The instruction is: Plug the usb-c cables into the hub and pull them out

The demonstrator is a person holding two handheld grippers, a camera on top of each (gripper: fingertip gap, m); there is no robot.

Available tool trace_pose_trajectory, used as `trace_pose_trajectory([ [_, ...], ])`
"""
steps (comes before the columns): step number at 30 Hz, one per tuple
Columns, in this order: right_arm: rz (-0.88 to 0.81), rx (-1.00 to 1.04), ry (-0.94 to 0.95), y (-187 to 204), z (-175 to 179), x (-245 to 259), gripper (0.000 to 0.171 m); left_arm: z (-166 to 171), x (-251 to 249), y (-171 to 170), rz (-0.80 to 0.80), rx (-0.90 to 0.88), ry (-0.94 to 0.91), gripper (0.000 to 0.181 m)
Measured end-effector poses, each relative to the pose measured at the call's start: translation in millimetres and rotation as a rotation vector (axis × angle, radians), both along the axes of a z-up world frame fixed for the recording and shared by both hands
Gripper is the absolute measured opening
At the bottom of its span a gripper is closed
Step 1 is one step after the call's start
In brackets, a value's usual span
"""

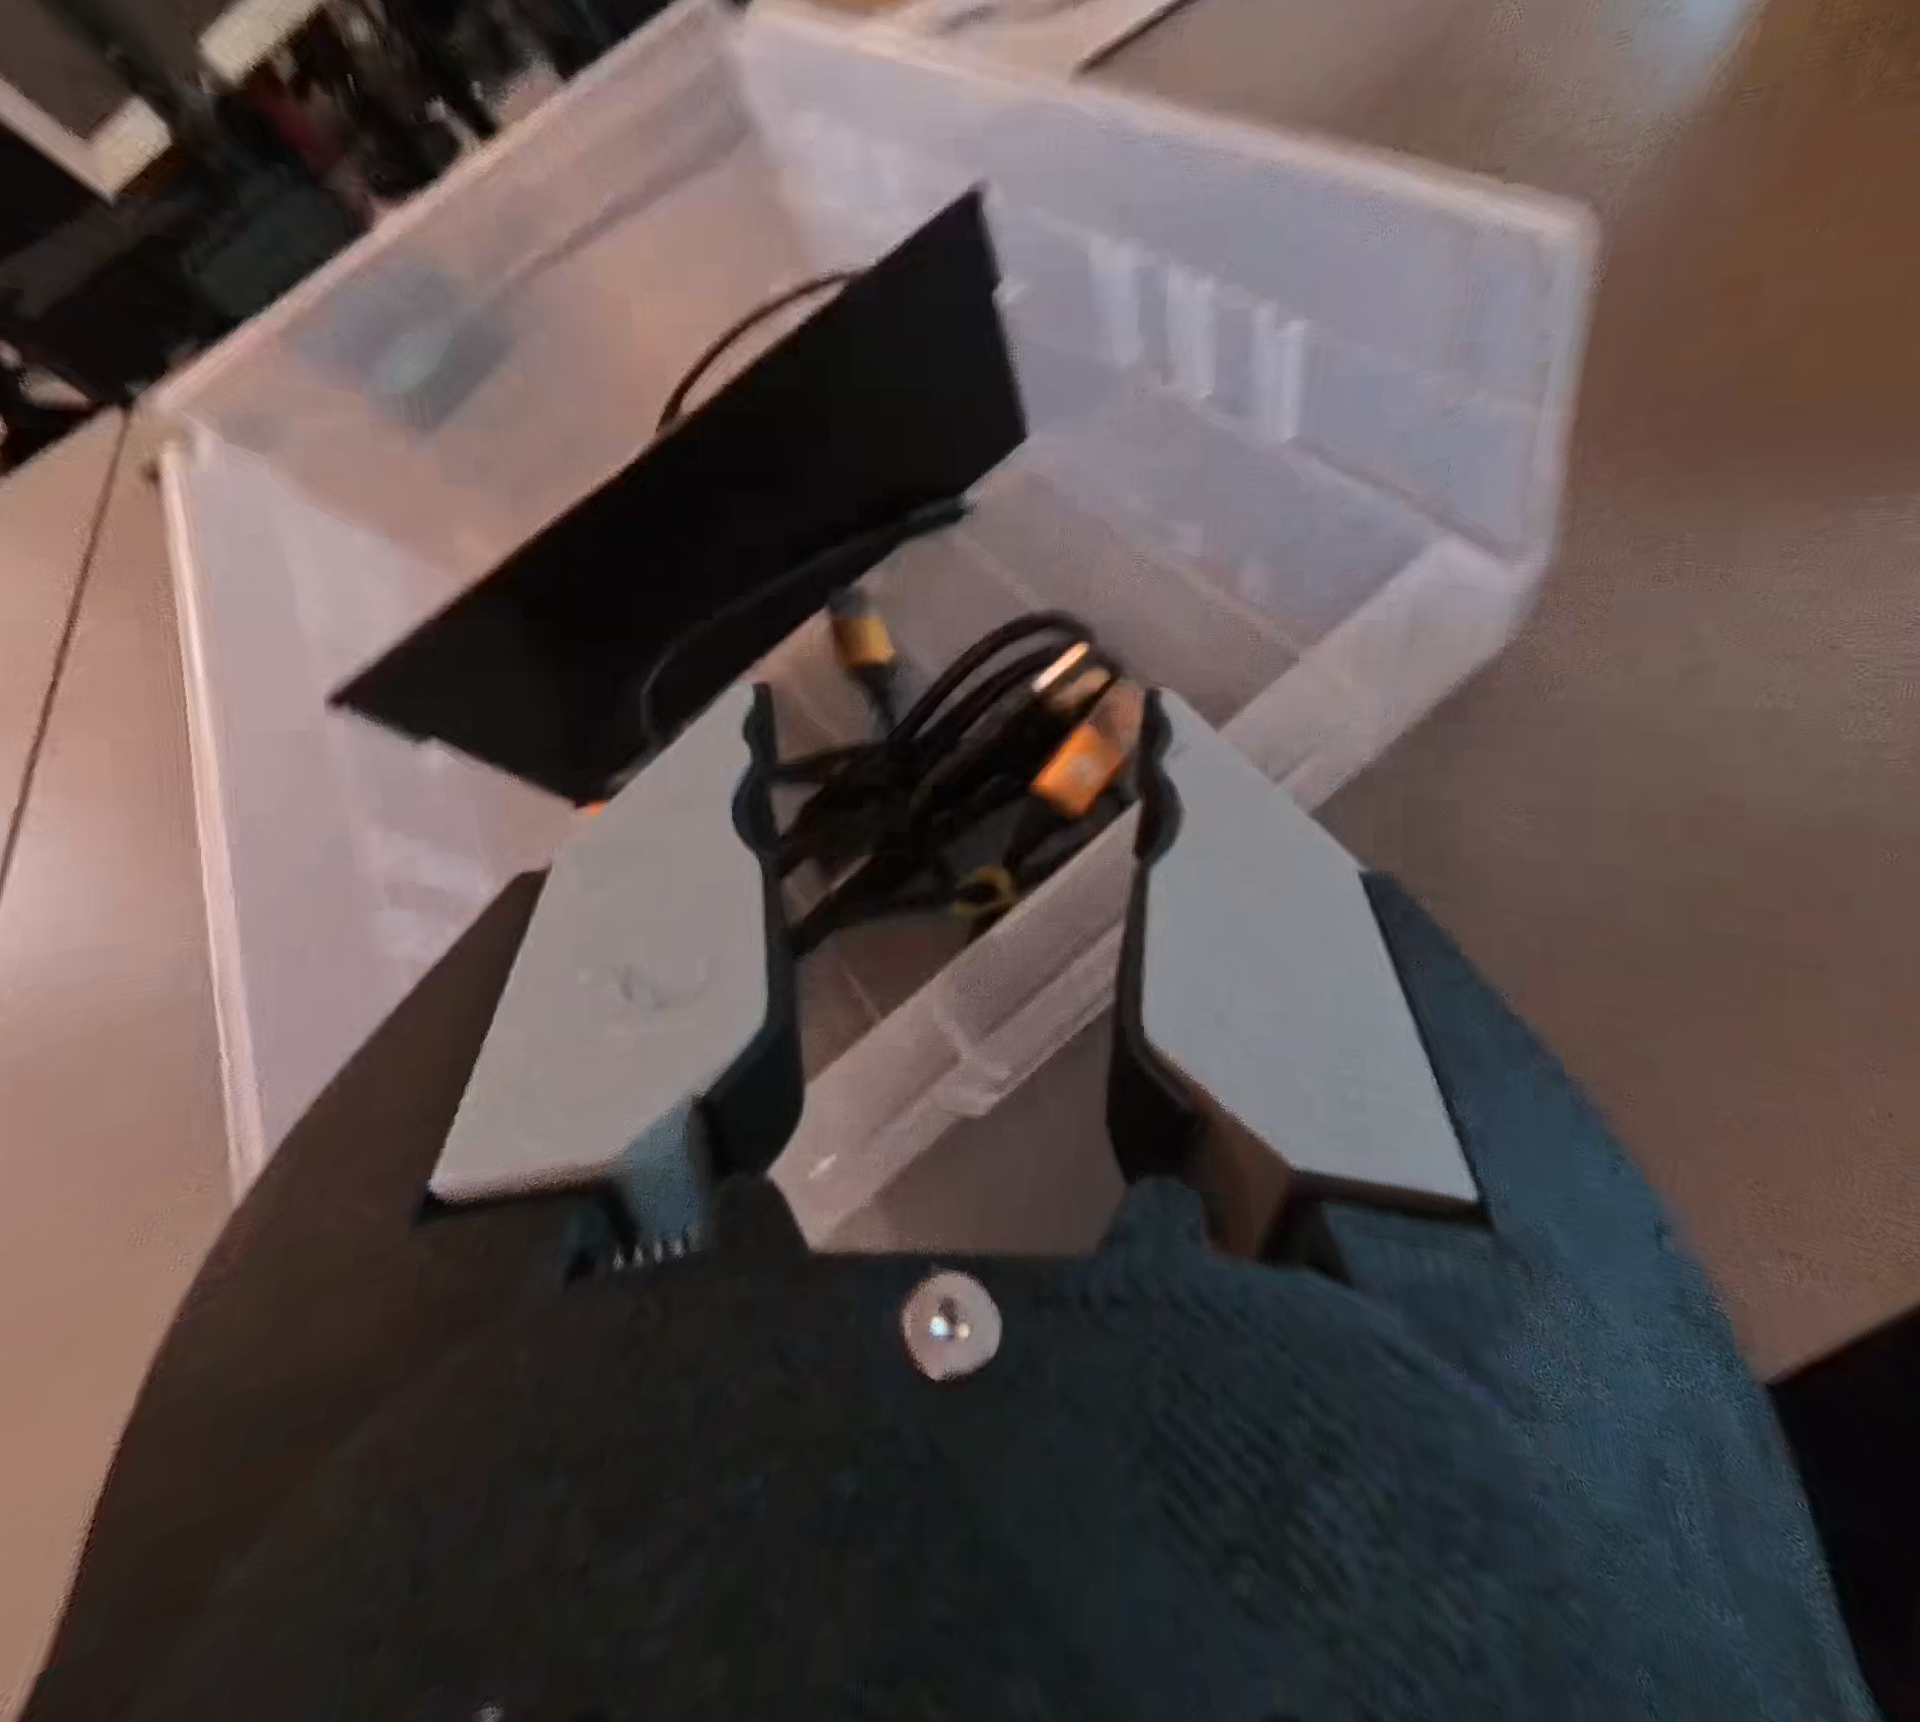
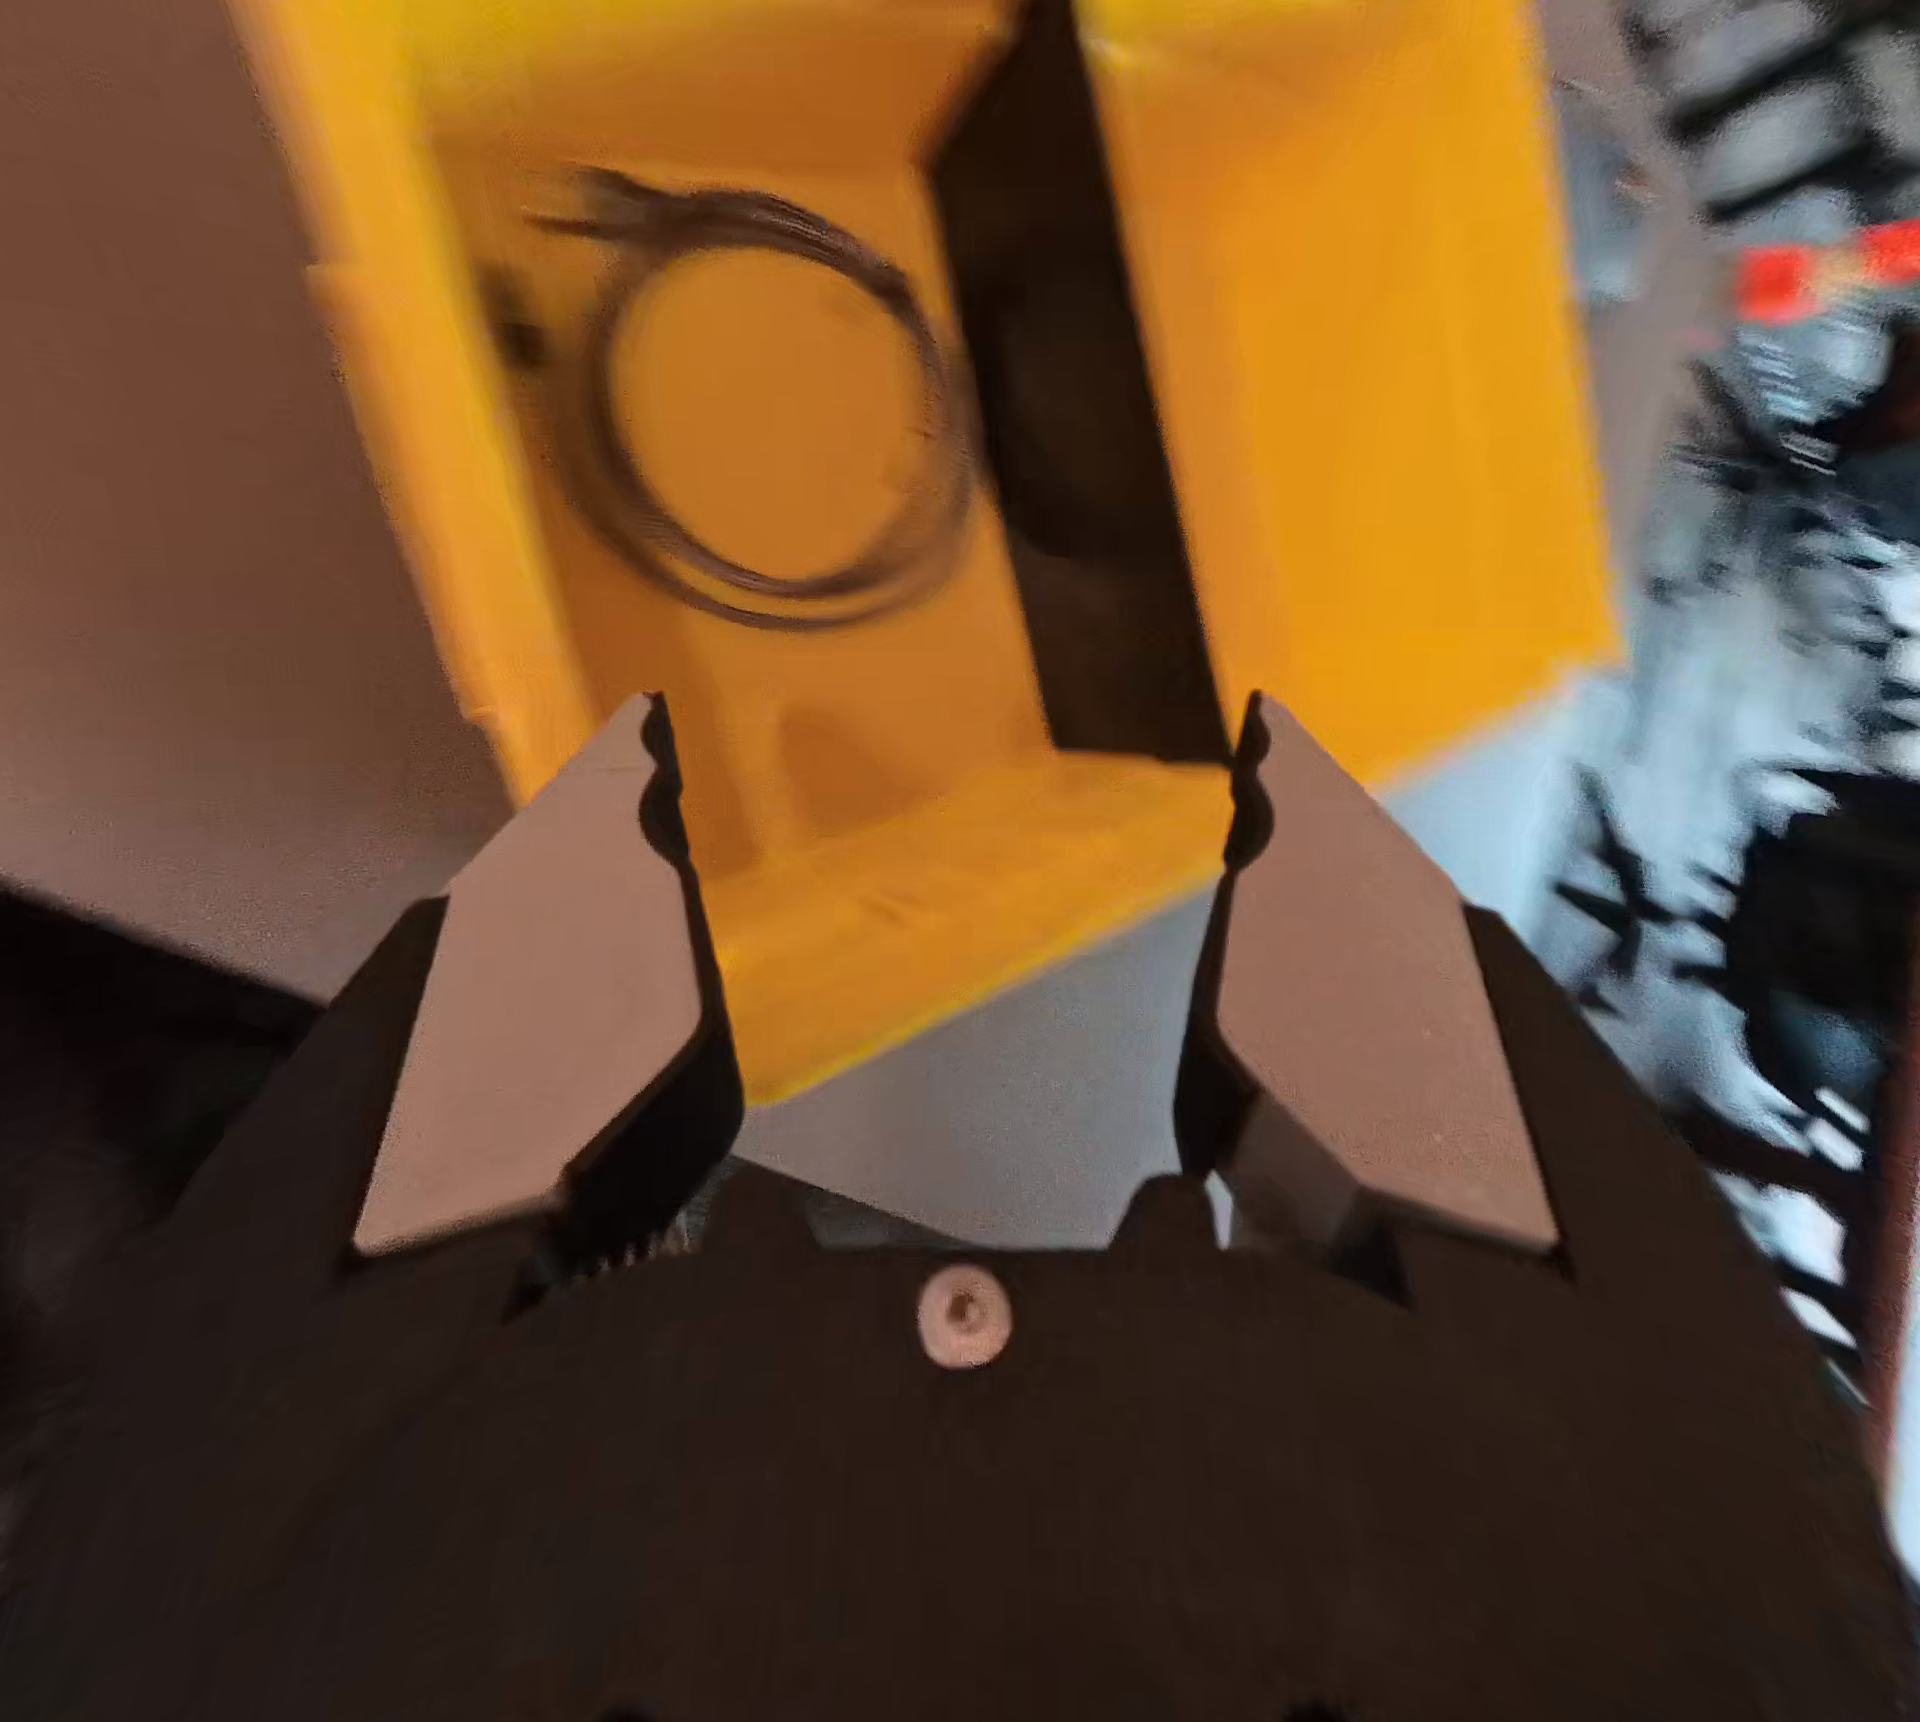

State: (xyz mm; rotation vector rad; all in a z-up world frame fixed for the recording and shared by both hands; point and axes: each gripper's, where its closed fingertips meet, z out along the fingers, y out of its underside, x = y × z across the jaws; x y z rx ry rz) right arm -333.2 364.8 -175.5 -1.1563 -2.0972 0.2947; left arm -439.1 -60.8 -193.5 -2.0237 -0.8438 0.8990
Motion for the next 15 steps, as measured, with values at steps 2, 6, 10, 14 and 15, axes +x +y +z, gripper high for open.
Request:
trace_pose_trajectory([
  [2, -0.153, 0.124, 0.068, 61, 17, 10, 0.089, -6, -12, -34, 0.057, -0.005, -0.013, 0.074],
  [6, -0.284, -0.023, 0.141, 96, 30, 33, 0.083, 4, -25, -83, 0.169, 0.063, -0.007, 0.077],
  [10, -0.016, -0.443, 0.146, 18, 26, 37, 0.089, 22, 12, -26, -0.094, 0.221, -0.060, 0.085],
  [14, 0.024, -0.662, 0.235, -28, 24, 16, 0.091, 19, 48, 42, -0.378, 0.232, -0.070, 0.084],
  [15, 0.018, -0.684, 0.247, -37, 19, 7, 0.092, 14, 43, 51, -0.363, 0.229, -0.076, 0.080],
])
